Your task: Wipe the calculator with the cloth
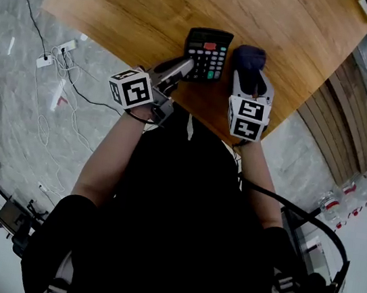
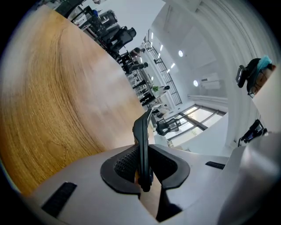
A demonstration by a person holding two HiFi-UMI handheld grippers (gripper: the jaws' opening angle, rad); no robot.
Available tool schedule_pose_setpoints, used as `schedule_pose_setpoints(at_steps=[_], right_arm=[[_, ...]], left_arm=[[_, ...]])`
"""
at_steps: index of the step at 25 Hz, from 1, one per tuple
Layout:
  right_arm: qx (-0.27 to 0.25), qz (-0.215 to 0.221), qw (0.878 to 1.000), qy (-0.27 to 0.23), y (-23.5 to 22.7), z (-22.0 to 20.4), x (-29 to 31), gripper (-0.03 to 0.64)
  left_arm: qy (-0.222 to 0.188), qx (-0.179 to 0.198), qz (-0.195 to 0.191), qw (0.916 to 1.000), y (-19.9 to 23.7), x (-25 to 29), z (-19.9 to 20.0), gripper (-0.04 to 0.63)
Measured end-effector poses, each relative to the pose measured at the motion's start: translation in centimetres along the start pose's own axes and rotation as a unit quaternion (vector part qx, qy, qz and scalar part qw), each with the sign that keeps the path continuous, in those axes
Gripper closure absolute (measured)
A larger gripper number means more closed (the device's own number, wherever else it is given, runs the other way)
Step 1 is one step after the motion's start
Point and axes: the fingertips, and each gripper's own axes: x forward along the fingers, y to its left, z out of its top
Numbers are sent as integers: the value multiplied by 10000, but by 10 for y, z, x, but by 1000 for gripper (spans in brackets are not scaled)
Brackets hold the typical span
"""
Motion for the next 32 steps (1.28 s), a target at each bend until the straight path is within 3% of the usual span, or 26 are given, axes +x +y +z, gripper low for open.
schedule_pose_setpoints(at_steps=[6,11,14,16,21,26,32], right_arm=[[244,-83,9993,263,-14,-16,14,437],[612,77,9981,35,-19,-16,18,439],[494,19,9988,5,-19,-16,19,545],[335,-38,9994,-61,-16,-9,17,558],[201,20,9951,-966,-6,60,-39,563],[-124,447,9797,-1952,18,148,-100,564],[-472,1004,9710,-2119,63,172,-117,565]], left_arm=[[-62,0,-30,10000,-5,-6,-1,522],[-100,5,-15,9999,-6,-5,-7,522],[-98,44,23,9999,-4,-4,-9,522],[-132,71,16,9999,-6,-5,-5,522],[-323,205,-164,9991,-36,-14,12,522],[-656,449,-375,9961,-79,-22,38,522],[-844,598,-779,9916,-116,-20,60,522]])
